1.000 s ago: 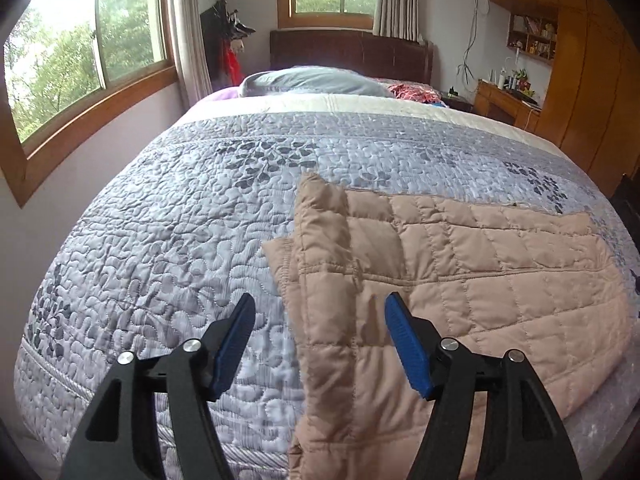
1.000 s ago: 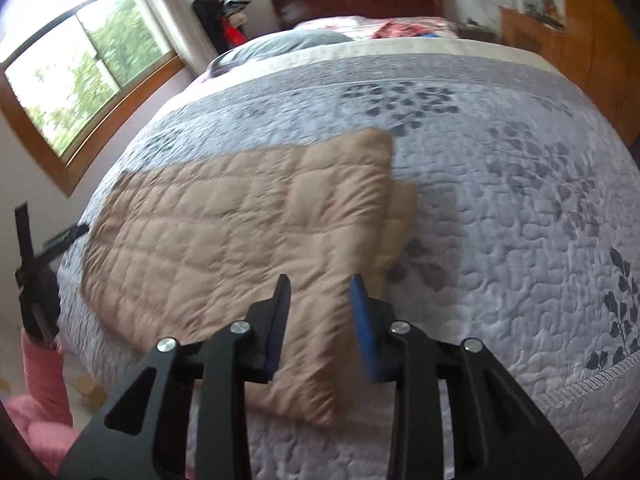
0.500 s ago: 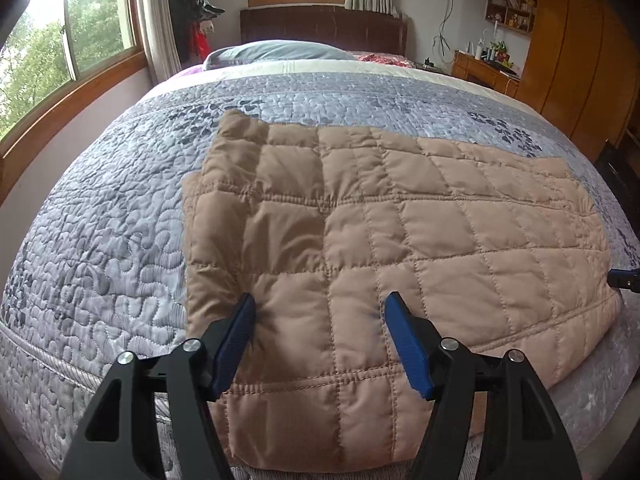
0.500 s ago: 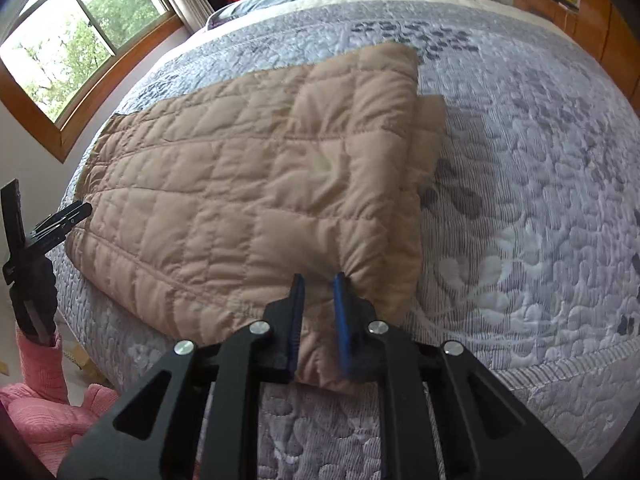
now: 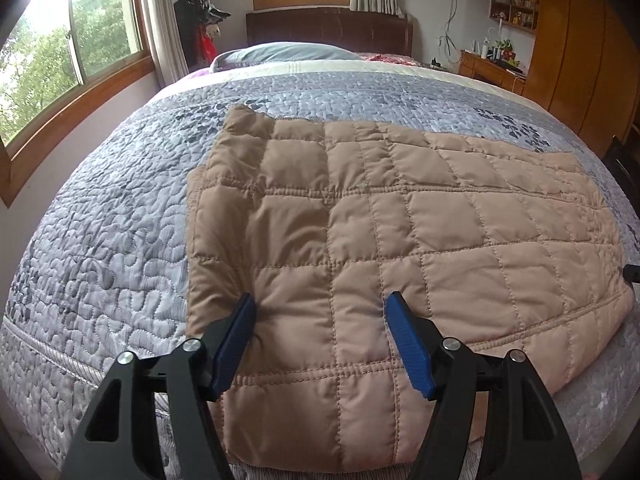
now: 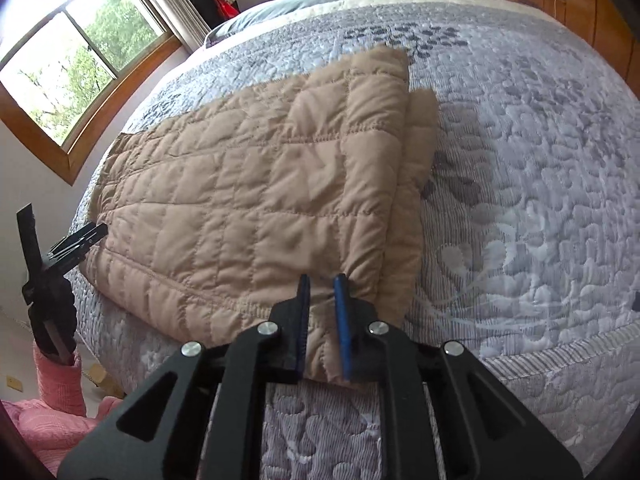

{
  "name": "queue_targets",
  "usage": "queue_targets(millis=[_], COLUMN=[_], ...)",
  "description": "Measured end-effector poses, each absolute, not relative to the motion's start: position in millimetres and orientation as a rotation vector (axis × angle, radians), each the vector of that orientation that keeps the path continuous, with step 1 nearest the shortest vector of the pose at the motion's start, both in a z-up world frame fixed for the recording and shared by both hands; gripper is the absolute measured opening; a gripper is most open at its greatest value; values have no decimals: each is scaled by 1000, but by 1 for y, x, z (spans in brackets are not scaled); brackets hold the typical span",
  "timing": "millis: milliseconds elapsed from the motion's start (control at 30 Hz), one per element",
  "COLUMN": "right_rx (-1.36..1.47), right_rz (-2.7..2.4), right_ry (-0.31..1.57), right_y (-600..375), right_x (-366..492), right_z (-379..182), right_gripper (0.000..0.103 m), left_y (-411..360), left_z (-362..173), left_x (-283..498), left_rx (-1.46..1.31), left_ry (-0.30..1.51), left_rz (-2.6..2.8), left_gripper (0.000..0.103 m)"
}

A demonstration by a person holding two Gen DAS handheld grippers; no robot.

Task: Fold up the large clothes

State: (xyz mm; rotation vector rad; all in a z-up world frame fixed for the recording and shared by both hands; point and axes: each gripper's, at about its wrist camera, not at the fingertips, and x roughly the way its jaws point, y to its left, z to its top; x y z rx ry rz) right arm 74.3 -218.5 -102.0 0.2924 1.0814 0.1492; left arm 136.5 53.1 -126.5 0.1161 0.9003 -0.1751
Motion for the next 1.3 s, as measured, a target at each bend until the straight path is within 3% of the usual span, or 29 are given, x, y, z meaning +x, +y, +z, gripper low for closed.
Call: queue_targets(millis=[300,600,867,1200,1267,1300], right_rx=[186,196,203,217,218,219], right_rz=[208,135,141,159,163,164], right_ry=[1048,1176,1170,1159,1157,1158], right_y=[-196,-207,-206,-210,-210,-211], right_x=[65,86,88,83,83,83], right_z=[-75,-132,-130,-131,-131,-131], right_gripper=[13,6,6,6,6,6], left_y=[55,76,143,173,173,174], left_z=[-117,-113,-154,-181,-181,-182], left_x=[120,90,74,93,96,98], left_rx=[121,46,-516,-920,-946,-955], left_ry=[893,918,1080,915,877,879], left_rz=[-149,-94,-147,-190,-182,-166], left_gripper=[68,68,70,74,71,55])
